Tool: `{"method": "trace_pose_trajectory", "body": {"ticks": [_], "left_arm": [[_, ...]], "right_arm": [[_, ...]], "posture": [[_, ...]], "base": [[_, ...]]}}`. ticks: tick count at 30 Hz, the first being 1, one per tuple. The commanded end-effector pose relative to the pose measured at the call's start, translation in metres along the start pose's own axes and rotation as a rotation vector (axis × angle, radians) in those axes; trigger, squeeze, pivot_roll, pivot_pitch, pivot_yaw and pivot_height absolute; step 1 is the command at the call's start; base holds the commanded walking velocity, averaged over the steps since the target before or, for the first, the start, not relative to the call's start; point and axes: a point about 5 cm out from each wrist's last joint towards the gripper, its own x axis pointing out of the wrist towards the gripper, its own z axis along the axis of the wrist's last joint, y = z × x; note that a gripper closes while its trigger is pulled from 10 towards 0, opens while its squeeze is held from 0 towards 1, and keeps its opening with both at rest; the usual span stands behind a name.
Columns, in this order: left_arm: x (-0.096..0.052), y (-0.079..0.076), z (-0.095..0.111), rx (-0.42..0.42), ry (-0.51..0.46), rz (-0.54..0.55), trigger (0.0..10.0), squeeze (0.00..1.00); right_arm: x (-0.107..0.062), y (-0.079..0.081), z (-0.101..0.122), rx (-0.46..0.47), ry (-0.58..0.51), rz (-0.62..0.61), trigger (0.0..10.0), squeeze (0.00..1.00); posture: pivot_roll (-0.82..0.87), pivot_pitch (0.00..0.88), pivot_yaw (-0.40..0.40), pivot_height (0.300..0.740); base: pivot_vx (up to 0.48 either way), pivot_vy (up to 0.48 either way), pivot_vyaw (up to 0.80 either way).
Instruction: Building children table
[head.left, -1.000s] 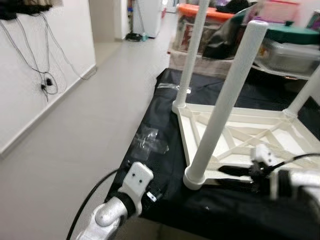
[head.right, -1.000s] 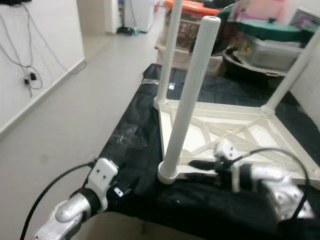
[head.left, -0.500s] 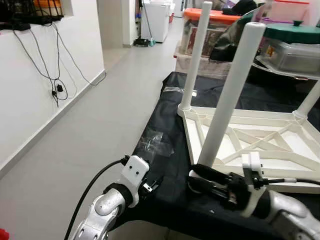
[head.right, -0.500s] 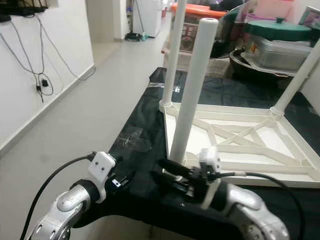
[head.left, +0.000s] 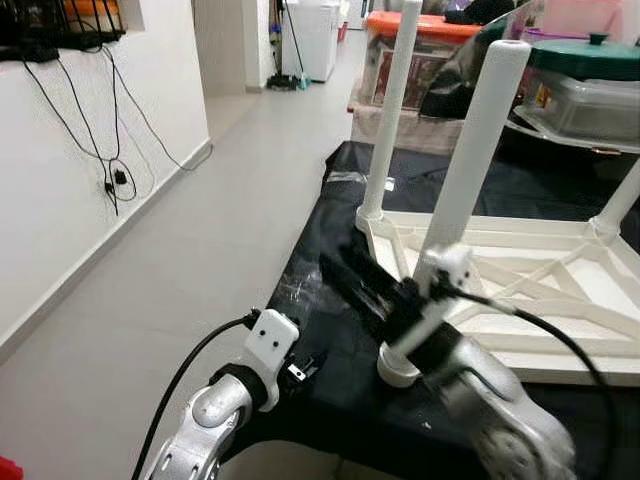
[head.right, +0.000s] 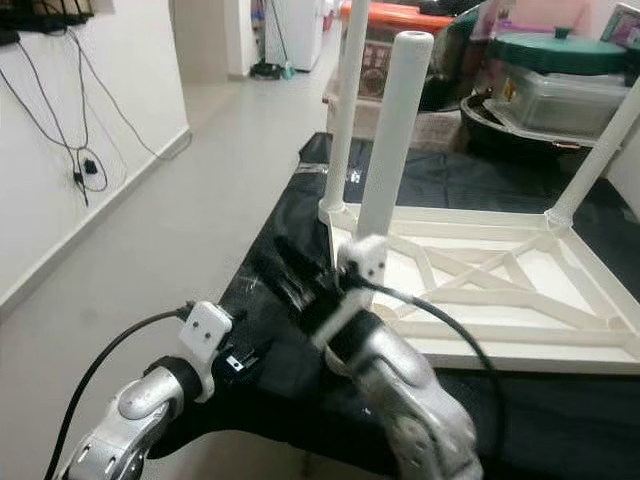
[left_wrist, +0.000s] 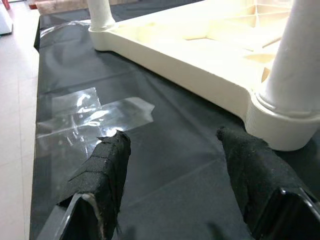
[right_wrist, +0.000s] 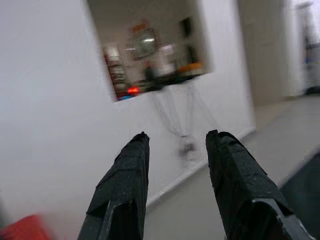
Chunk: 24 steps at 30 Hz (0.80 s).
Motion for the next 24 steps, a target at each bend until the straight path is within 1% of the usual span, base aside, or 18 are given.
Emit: {"method": "trace_pose_trajectory", "body": {"ticks": [1, 2, 3, 4, 5, 6, 7, 10, 11, 12, 14, 16, 17, 20, 21, 22, 23, 24], "left_arm": [[0.000, -0.003, -0.004, -0.002, 0.008, -0.012, 10.0, 0.00], [0.000, -0.003, -0.004, -0.003, 0.006, -0.013, 10.0, 0.00], [0.001, -0.004, -0.004, -0.003, 0.005, -0.015, 10.0, 0.00], [0.001, -0.004, -0.004, -0.003, 0.005, -0.015, 10.0, 0.00], [0.001, -0.004, -0.004, -0.003, 0.004, -0.016, 10.0, 0.00], [0.001, -0.005, -0.004, -0.003, 0.003, -0.018, 10.0, 0.00], [0.001, -0.005, -0.004, -0.003, 0.003, -0.018, 10.0, 0.00], [0.000, -0.006, -0.005, -0.003, 0.002, -0.024, 10.0, 0.00], [0.000, -0.006, -0.005, -0.003, 0.002, -0.024, 10.0, 0.00], [0.000, -0.007, -0.006, -0.003, 0.002, -0.027, 10.0, 0.00], [0.000, -0.007, -0.006, -0.003, 0.002, -0.027, 10.0, 0.00], [-0.001, -0.007, -0.006, -0.003, 0.002, -0.032, 10.0, 0.00], [-0.001, -0.008, -0.006, -0.003, 0.002, -0.035, 10.0, 0.00], [-0.002, -0.008, -0.006, -0.002, 0.002, -0.038, 10.0, 0.00], [-0.002, -0.009, -0.006, -0.001, 0.002, -0.040, 10.0, 0.00], [-0.002, -0.009, -0.006, -0.001, 0.002, -0.040, 10.0, 0.00], [-0.002, -0.009, -0.006, 0.000, 0.001, -0.041, 10.0, 0.00], [-0.003, -0.009, -0.005, 0.001, 0.000, -0.042, 10.0, 0.00]], "right_arm": [[0.002, -0.016, -0.002, -0.039, 0.011, -0.185, 10.0, 0.00], [0.000, -0.031, -0.001, -0.082, 0.010, -0.347, 10.0, 0.00], [-0.005, -0.045, -0.001, -0.123, 0.016, -0.482, 10.0, 0.00], [-0.005, -0.045, -0.001, -0.123, 0.016, -0.482, 10.0, 0.00], [-0.011, -0.056, 0.000, -0.173, 0.020, -0.584, 10.0, 0.00], [-0.020, -0.068, 0.001, -0.220, 0.025, -0.694, 10.0, 0.00], [-0.020, -0.068, 0.001, -0.220, 0.025, -0.694, 10.0, 0.00], [-0.053, -0.096, 0.005, -0.338, 0.061, -0.992, 10.0, 0.00], [-0.053, -0.096, 0.005, -0.338, 0.061, -0.992, 10.0, 0.00], [-0.066, -0.106, 0.005, -0.369, 0.080, -1.086, 10.0, 0.00], [-0.066, -0.106, 0.005, -0.369, 0.080, -1.086, 10.0, 0.00], [-0.071, -0.112, 0.004, -0.364, 0.080, -1.110, 10.0, 0.00], [-0.070, -0.115, 0.005, -0.346, 0.070, -1.102, 10.0, 0.00], [-0.065, -0.116, 0.006, -0.325, 0.060, -1.072, 10.0, 0.00], [-0.057, -0.117, 0.007, -0.320, 0.064, -1.019, 10.0, 0.00], [-0.057, -0.117, 0.007, -0.320, 0.064, -1.019, 10.0, 0.00], [-0.048, -0.118, 0.009, -0.305, 0.067, -0.963, 10.0, 0.00], [-0.037, -0.119, 0.012, -0.327, 0.089, -0.899, 10.0, 0.00]], "posture": [[0.10, 0.000, -0.063, 0.740], [0.10, 0.000, -0.066, 0.740], [0.10, 0.000, -0.068, 0.740], [0.10, 0.000, -0.068, 0.740], [0.10, 0.000, -0.068, 0.740], [0.10, 0.000, -0.069, 0.740], [0.10, 0.000, -0.069, 0.740], [0.09, 0.000, -0.072, 0.740], [0.09, 0.000, -0.072, 0.740], [0.09, 0.000, -0.071, 0.740], [0.09, 0.000, -0.071, 0.740], [0.09, 0.000, -0.069, 0.740], [0.09, 0.000, -0.069, 0.740], [0.09, 0.000, -0.068, 0.740], [0.09, 0.000, -0.068, 0.740], [0.09, 0.000, -0.068, 0.740], [0.10, 0.000, -0.073, 0.740], [0.10, 0.000, -0.073, 0.740]], "base": [[0.000, 0.000, 0.00], [0.000, 0.000, 0.00], [0.000, 0.000, 0.00], [0.000, 0.000, 0.00], [0.000, 0.000, 0.00], [0.000, 0.000, 0.00], [0.000, 0.000, 0.00], [0.000, 0.000, 0.00], [0.000, 0.000, 0.00], [0.000, 0.000, 0.00], [0.000, 0.000, 0.00], [0.000, 0.000, 0.00], [0.000, 0.000, 0.00], [0.000, 0.000, 0.00], [0.000, 0.000, 0.00], [0.000, 0.000, 0.00], [0.000, 0.000, 0.00], [0.000, 0.000, 0.00]]}}
